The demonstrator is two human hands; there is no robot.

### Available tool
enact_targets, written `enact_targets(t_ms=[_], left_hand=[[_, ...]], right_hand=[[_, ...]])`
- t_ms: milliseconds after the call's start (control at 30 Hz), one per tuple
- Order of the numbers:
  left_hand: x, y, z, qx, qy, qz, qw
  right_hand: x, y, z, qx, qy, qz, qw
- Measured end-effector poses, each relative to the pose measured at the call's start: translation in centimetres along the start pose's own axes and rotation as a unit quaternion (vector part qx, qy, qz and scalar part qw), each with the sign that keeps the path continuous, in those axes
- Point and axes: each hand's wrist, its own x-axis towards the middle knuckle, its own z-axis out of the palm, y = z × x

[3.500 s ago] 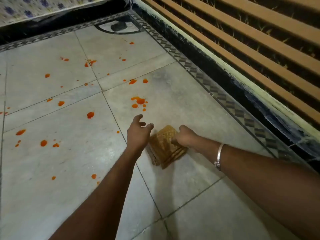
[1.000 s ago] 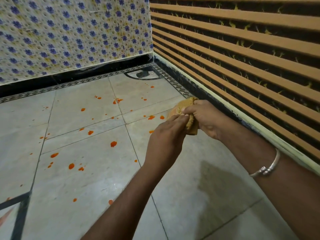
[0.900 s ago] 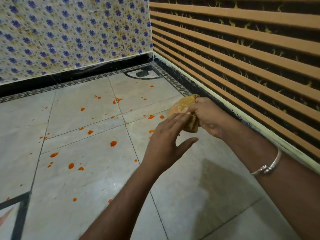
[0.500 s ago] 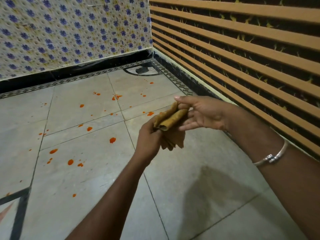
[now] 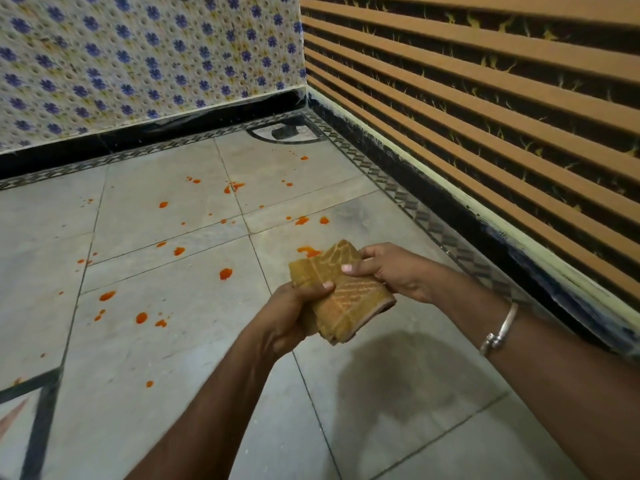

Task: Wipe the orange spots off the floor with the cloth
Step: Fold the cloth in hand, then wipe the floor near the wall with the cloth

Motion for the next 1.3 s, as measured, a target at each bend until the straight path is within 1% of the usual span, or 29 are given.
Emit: enact_targets(t_ms=[67, 133, 233, 333, 400, 467, 567, 667, 800, 900, 967, 1033, 1067, 1100, 1167, 1200, 1233, 1267, 1300], left_hand=[[0.4, 0.0, -0.9, 0.025, 0.032, -0.001, 0.999], [0.6, 0.7, -1.9, 0.053, 0.062, 0.017, 0.997], [0.7, 2.1, -3.4, 0.078, 0.118, 0.068, 0.988], [0.6, 3.4, -4.9, 0.091, 0.198, 0.114, 0.969], [0.5, 3.6, -6.0, 0.095, 0.235, 0.130, 0.959], [0.4, 3.3, -7.1, 0.120, 0.251, 0.141, 0.950], [0.6, 2.1, -7.7, 0.162, 0.250, 0.141, 0.944], [1.1, 1.1, -6.9, 0.201, 0.239, 0.152, 0.938], [1.5, 1.1, -4.3, 0.287, 0.192, 0.227, 0.911], [2.7, 2.0, -2.2, 0.331, 0.151, 0.274, 0.890], [4.5, 2.5, -1.8, 0.354, 0.142, 0.292, 0.877], [6.6, 2.7, -2.1, 0.378, 0.149, 0.312, 0.859], [8.3, 2.5, -2.5, 0.397, 0.157, 0.325, 0.844], [9.5, 2.2, -3.0, 0.425, 0.165, 0.342, 0.821], [12.3, 0.6, -4.2, 0.517, 0.158, 0.379, 0.751], [13.7, -0.6, -4.9, 0.572, 0.137, 0.370, 0.719], [14.5, -1.9, -5.5, 0.627, 0.100, 0.337, 0.696], [14.8, -3.1, -5.8, 0.672, 0.062, 0.283, 0.682], [15.1, -4.3, -6.1, 0.694, 0.037, 0.231, 0.681]], right_hand=[[0.7, 0.9, 0.6, 0.000, -0.009, 0.000, 1.000], [1.5, 1.5, 1.2, 0.013, -0.007, -0.009, 1.000], [2.9, 1.8, 1.5, 0.016, 0.033, -0.038, 0.999], [4.2, 2.4, 1.5, -0.025, 0.097, -0.054, 0.994], [5.0, 3.4, 1.7, -0.060, 0.109, -0.054, 0.991], [5.6, 4.4, 2.2, -0.101, 0.102, -0.061, 0.988], [6.5, 5.7, 2.6, -0.149, 0.088, -0.061, 0.983], [7.5, 6.9, 2.3, -0.222, 0.099, -0.069, 0.968], [9.0, 8.9, 1.2, -0.339, 0.089, -0.062, 0.935], [10.0, 9.5, 0.0, -0.369, 0.095, -0.020, 0.924], [10.6, 9.6, -1.0, -0.375, 0.108, -0.006, 0.921], [11.2, 9.7, -1.7, -0.383, 0.130, 0.000, 0.915], [11.9, 10.0, -2.1, -0.385, 0.147, 0.003, 0.911], [12.2, 10.1, -2.2, -0.389, 0.164, 0.001, 0.907], [13.3, 10.8, -2.3, -0.393, 0.194, -0.003, 0.899], [14.0, 11.2, -2.3, -0.396, 0.207, -0.005, 0.894], [14.6, 11.6, -2.2, -0.402, 0.217, -0.006, 0.889], [15.2, 12.0, -2.1, -0.409, 0.226, -0.007, 0.884], [15.9, 12.5, -1.9, -0.414, 0.231, -0.007, 0.880]])
